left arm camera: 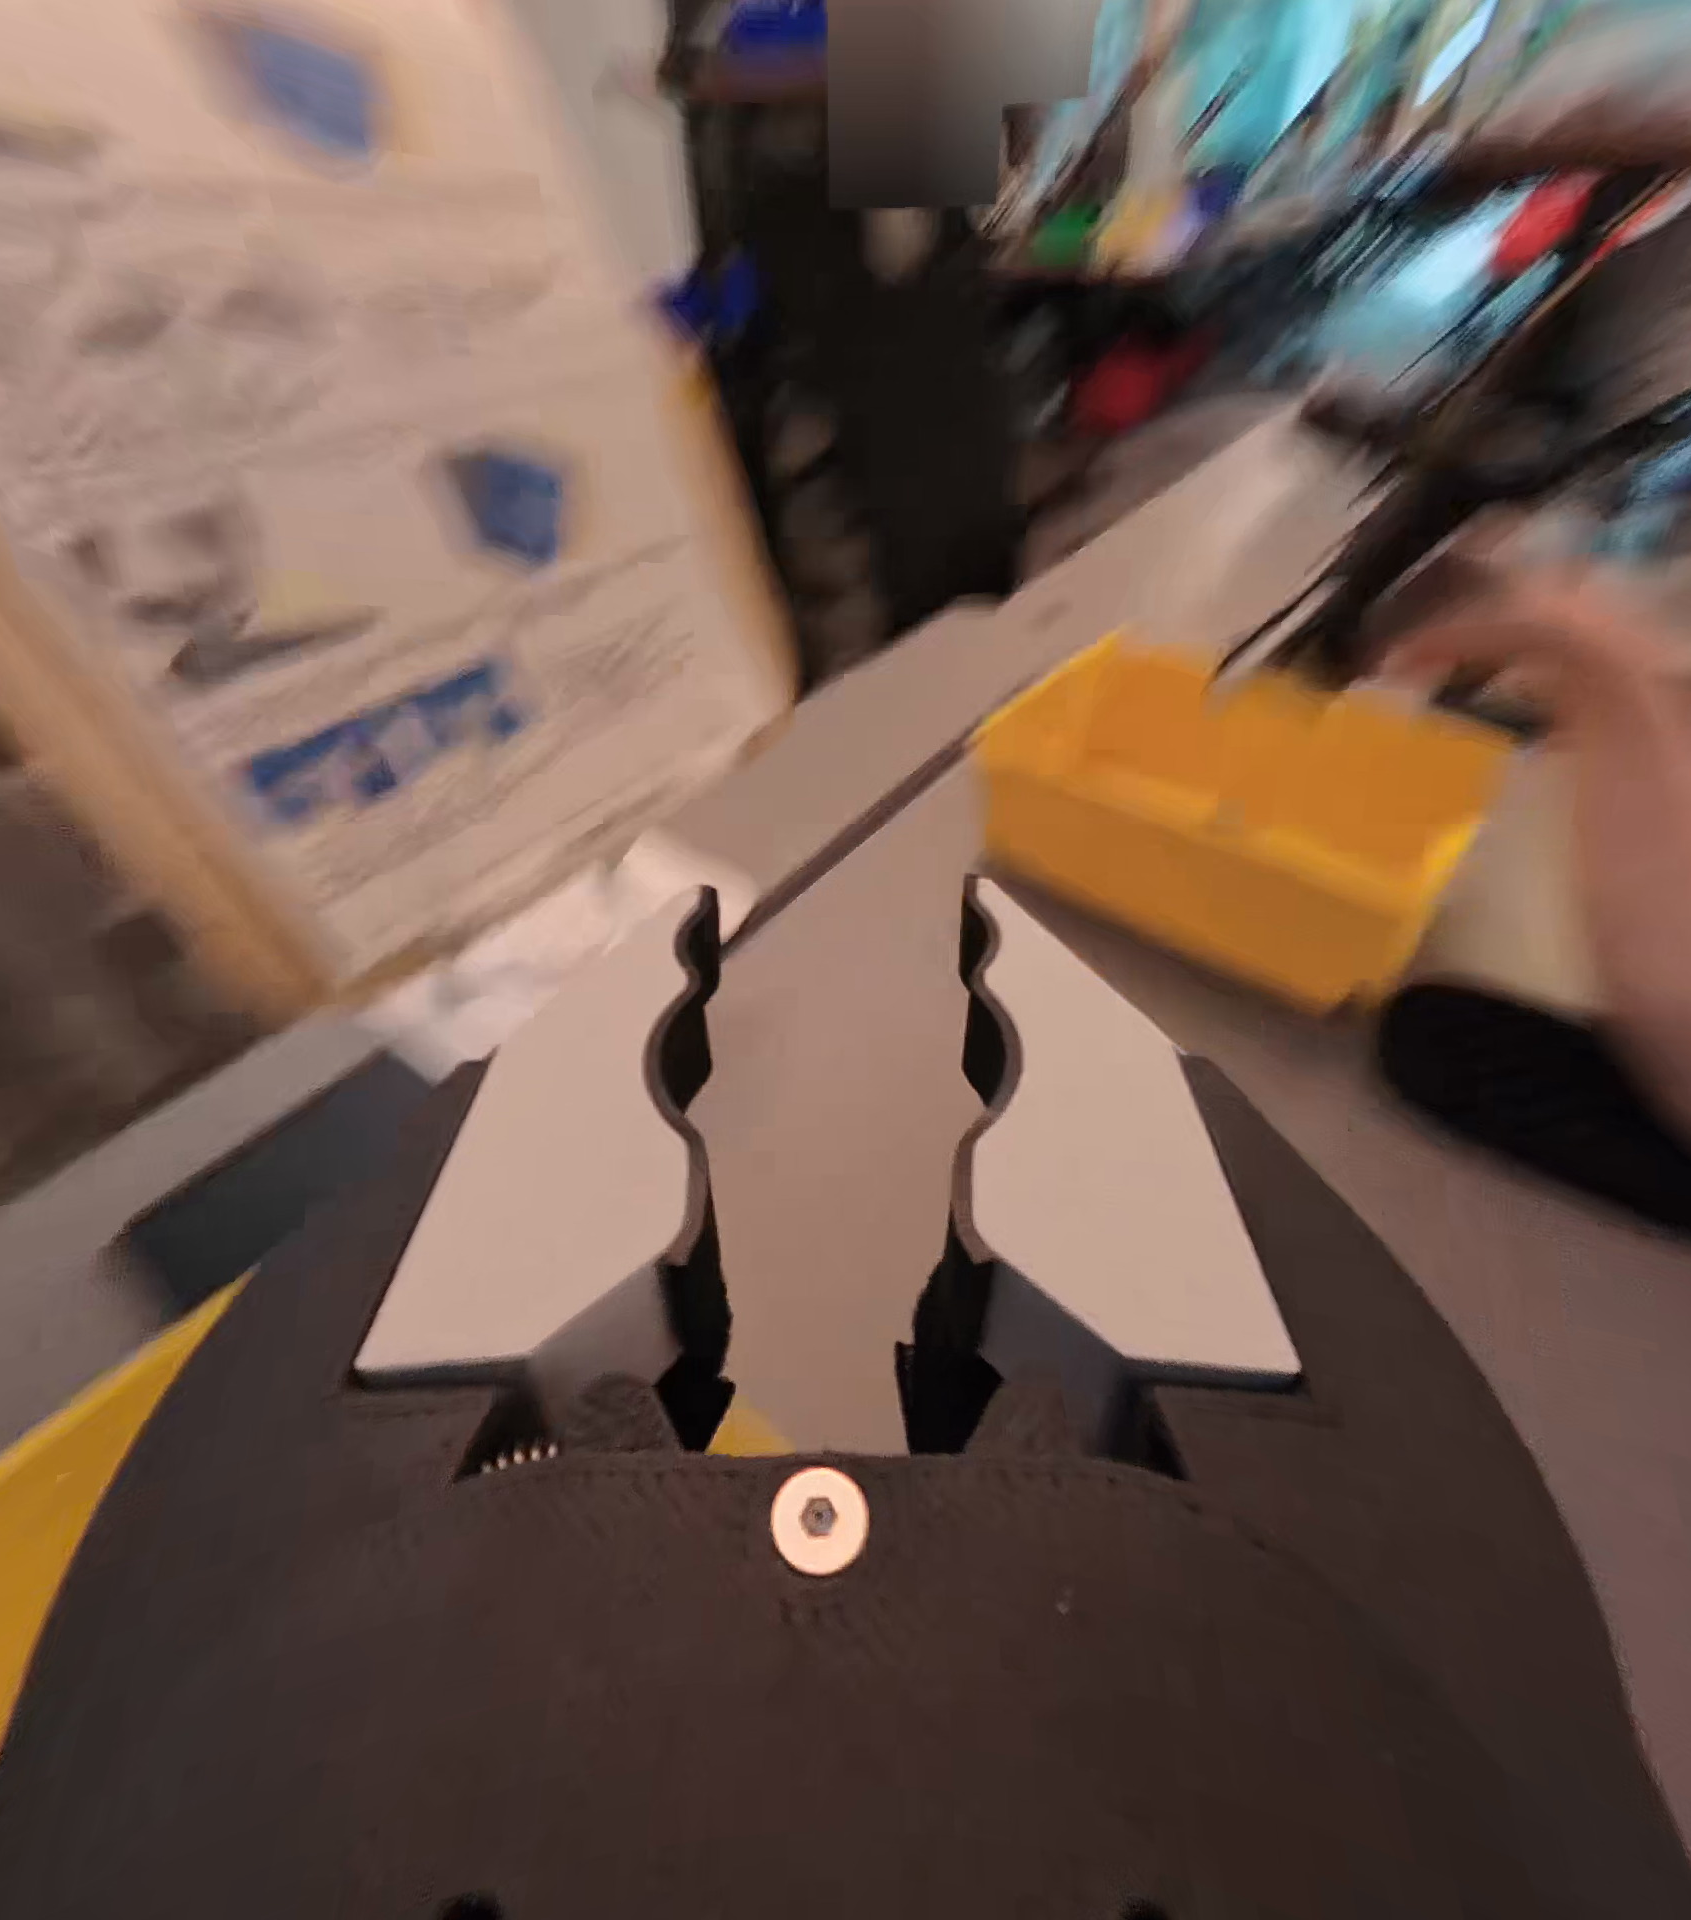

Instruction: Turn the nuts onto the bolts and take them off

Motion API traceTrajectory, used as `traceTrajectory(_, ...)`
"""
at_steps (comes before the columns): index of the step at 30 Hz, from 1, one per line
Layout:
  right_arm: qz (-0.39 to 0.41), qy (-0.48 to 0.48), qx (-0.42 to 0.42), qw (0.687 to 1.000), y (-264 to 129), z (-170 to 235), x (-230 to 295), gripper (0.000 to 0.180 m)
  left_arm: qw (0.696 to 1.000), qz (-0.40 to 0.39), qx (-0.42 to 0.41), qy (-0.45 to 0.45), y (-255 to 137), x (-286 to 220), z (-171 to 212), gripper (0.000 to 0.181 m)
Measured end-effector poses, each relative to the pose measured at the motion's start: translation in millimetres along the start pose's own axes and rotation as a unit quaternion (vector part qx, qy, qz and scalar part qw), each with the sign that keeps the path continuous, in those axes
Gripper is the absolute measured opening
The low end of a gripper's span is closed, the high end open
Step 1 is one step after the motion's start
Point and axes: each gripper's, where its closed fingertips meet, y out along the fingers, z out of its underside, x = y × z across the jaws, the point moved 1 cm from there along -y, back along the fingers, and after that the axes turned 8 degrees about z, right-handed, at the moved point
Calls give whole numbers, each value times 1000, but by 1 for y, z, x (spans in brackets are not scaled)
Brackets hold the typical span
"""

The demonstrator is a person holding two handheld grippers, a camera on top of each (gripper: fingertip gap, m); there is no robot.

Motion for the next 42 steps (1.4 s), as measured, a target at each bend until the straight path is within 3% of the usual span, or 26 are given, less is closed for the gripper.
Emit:
traceTrajectory(6, 13, -36, -120, 992, -35, -42, 18, 21, 979, -119, 155, -60, -49, 56, 71, 50)
traceTrajectory(10, 27, -66, -112, 991, -31, -43, 28, 21, 938, -197, 266, -101, -62, 105, 128, 50)
traceTrajectory(16, 31, -101, -82, 991, -15, -39, 43, 21, 896, -253, 354, -94, -64, 159, 185, 44)
traceTrajectory(20, 36, -115, -68, 990, -7, -38, 48, 21, 882, -233, 391, -118, -61, 168, 218, 36)
traceTrajectory(25, 35, -131, -59, 989, -2, -36, 53, 21, 879, -240, 394, -118, -55, 183, 228, 39)
traceTrajectory(37, 21, -156, -53, 986, 3, -37, 67, 21, 806, -204, 547, -100, -55, 200, 273, 43)
traceTrajectory(42, 21, -170, -50, 984, 4, -38, 73, 21, 799, -189, 561, -105, -49, 205, 286, 42)
